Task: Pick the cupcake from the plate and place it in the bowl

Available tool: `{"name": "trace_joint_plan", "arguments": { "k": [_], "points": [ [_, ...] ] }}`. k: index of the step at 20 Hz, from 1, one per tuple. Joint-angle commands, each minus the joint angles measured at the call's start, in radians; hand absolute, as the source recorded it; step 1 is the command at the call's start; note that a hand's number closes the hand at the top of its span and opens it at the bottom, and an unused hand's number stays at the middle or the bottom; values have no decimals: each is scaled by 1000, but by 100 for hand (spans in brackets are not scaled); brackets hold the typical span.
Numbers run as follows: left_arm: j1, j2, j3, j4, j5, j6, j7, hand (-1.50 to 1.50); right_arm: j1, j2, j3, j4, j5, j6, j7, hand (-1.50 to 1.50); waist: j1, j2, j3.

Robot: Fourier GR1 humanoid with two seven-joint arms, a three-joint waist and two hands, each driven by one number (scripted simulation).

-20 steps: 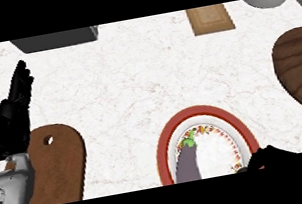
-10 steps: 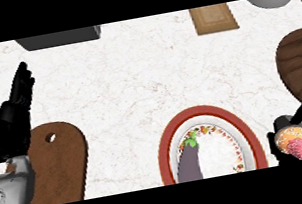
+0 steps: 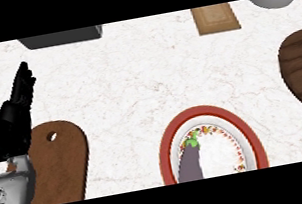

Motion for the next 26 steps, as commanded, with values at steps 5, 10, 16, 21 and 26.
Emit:
{"name": "trace_joint_plan", "arguments": {
  "k": [5,10,16,21,26],
  "points": [
    [2,-22,-19,-26,-10,3,29,0,-172,-180,-99,536,132,-199,-258,150,14,3,1],
    [-30,-31,-24,-11,-20,5,37,0,-361,-267,-131,928,142,-294,-369,150,19,5,2],
    [-55,-15,-2,2,-6,-11,27,0,-477,-278,-162,1222,59,-207,-455,-150,38,14,4],
    [-19,-14,-1,2,-13,-12,-5,0,-533,-294,-209,1357,-26,-125,-633,-150,28,9,3],
    [-49,-6,19,33,5,-28,5,0,-583,-379,-279,1454,-94,-73,-733,-150,22,10,3]
  ]
}}
